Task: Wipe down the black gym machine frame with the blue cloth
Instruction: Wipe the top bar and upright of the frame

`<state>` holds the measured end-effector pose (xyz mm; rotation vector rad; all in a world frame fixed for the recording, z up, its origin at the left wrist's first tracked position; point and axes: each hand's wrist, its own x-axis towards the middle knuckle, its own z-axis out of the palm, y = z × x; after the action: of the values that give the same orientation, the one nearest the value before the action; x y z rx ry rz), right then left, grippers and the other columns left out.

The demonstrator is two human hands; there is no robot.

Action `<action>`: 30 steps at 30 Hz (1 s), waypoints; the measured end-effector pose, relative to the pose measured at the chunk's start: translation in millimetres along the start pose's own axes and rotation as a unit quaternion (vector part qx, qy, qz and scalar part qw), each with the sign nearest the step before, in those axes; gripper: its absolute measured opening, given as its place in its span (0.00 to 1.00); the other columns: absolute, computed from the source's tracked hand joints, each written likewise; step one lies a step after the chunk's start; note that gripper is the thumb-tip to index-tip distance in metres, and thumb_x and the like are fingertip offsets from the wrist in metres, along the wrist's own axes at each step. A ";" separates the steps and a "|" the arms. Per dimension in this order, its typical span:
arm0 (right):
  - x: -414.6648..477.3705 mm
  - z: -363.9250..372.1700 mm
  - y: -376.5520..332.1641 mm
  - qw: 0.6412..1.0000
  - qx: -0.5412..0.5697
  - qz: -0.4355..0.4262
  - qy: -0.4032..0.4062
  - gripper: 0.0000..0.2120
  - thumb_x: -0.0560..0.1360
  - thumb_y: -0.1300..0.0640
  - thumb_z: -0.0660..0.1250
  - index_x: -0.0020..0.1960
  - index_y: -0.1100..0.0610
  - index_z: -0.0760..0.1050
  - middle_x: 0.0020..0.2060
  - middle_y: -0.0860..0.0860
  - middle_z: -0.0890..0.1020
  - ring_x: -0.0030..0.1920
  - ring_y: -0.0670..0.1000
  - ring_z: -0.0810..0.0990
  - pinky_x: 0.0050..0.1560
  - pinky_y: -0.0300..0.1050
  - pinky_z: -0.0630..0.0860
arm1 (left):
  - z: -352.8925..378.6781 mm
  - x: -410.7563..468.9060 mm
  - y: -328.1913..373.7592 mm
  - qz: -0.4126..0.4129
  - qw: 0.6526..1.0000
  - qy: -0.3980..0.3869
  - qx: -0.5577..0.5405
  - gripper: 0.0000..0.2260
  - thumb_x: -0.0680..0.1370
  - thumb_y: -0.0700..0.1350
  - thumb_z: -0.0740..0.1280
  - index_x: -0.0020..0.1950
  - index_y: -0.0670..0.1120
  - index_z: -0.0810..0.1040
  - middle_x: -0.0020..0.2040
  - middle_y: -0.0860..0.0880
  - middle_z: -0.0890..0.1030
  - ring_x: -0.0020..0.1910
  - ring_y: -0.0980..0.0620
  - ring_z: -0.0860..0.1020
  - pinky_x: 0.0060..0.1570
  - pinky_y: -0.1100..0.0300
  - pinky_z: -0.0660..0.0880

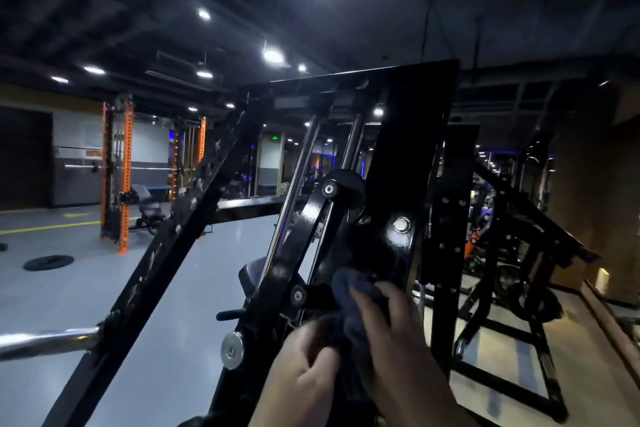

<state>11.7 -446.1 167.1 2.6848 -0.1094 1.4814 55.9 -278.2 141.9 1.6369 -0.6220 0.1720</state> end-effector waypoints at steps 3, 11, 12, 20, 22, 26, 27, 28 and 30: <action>24.7 -1.9 2.6 0.999 -0.032 0.034 0.017 0.38 0.66 0.53 0.78 0.74 0.54 0.70 0.71 0.57 0.69 0.65 0.62 0.72 0.61 0.58 0.77 | 12.0 17.8 37.5 0.101 0.993 -0.009 0.064 0.26 0.66 0.58 0.57 0.63 0.63 0.77 0.68 0.64 0.72 0.68 0.71 0.68 0.70 0.67 0.66; 41.8 -0.1 6.1 0.993 -0.111 -0.044 0.021 0.23 0.71 0.53 0.69 0.64 0.57 0.77 0.66 0.55 0.73 0.63 0.59 0.74 0.58 0.55 0.81 | -12.0 79.8 48.1 0.333 0.877 -0.105 0.330 0.12 0.73 0.54 0.56 0.41 0.49 0.74 0.44 0.51 0.77 0.44 0.49 0.78 0.46 0.53 0.79; 52.8 -6.3 9.9 0.990 -0.129 -0.031 0.043 0.22 0.72 0.56 0.73 0.65 0.58 0.77 0.66 0.56 0.74 0.64 0.60 0.75 0.60 0.56 0.80 | -16.0 87.1 48.3 0.345 0.872 -0.108 0.329 0.10 0.71 0.53 0.59 0.42 0.50 0.76 0.43 0.52 0.77 0.43 0.50 0.78 0.45 0.54 0.80; 69.1 0.0 6.0 0.977 -0.193 0.043 0.083 0.26 0.71 0.59 0.74 0.68 0.59 0.75 0.67 0.57 0.73 0.64 0.61 0.74 0.65 0.54 0.72 | -34.3 137.5 59.4 0.461 0.867 -0.007 0.188 0.15 0.72 0.52 0.62 0.58 0.56 0.75 0.56 0.56 0.77 0.55 0.53 0.78 0.57 0.56 0.75; 77.5 -9.3 13.0 0.978 -0.189 0.040 0.076 0.26 0.72 0.59 0.76 0.68 0.59 0.74 0.67 0.56 0.73 0.65 0.59 0.73 0.65 0.52 0.74 | -37.6 151.3 68.5 0.452 0.877 0.041 0.156 0.16 0.74 0.51 0.61 0.61 0.54 0.75 0.60 0.54 0.76 0.61 0.51 0.75 0.62 0.55 0.70; 117.3 -18.7 12.8 0.976 -0.167 0.088 0.110 0.28 0.73 0.62 0.75 0.71 0.58 0.72 0.69 0.54 0.71 0.69 0.58 0.71 0.70 0.50 0.69 | -23.4 184.1 88.6 0.399 0.898 0.024 0.186 0.23 0.80 0.55 0.53 0.70 0.48 0.75 0.70 0.51 0.74 0.71 0.49 0.71 0.71 0.50 0.69; 123.9 -17.7 11.0 0.976 -0.153 0.092 0.126 0.25 0.75 0.62 0.73 0.70 0.57 0.72 0.70 0.54 0.71 0.70 0.58 0.70 0.70 0.52 0.70 | -18.0 190.1 90.2 0.396 0.896 0.006 0.201 0.25 0.80 0.56 0.51 0.71 0.47 0.74 0.71 0.51 0.74 0.72 0.49 0.71 0.72 0.50 0.68; 127.4 -17.6 10.2 0.976 -0.137 0.097 0.137 0.23 0.76 0.62 0.72 0.70 0.57 0.73 0.70 0.54 0.70 0.71 0.57 0.69 0.71 0.53 0.70 | -13.0 195.0 90.0 0.398 0.891 -0.011 0.218 0.27 0.81 0.57 0.49 0.72 0.46 0.74 0.72 0.50 0.74 0.74 0.49 0.70 0.73 0.51 0.67; 123.7 -18.5 13.5 0.978 -0.128 0.097 0.134 0.21 0.78 0.62 0.70 0.70 0.58 0.73 0.71 0.55 0.70 0.71 0.58 0.69 0.71 0.55 0.70 | -5.9 201.7 85.7 0.398 0.884 -0.038 0.241 0.28 0.81 0.57 0.47 0.73 0.45 0.73 0.73 0.50 0.73 0.75 0.49 0.68 0.74 0.50 0.66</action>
<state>60.6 -461.0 282.0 2.3051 -0.5197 1.7334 185.1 -335.3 309.6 1.7664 -1.3801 0.9291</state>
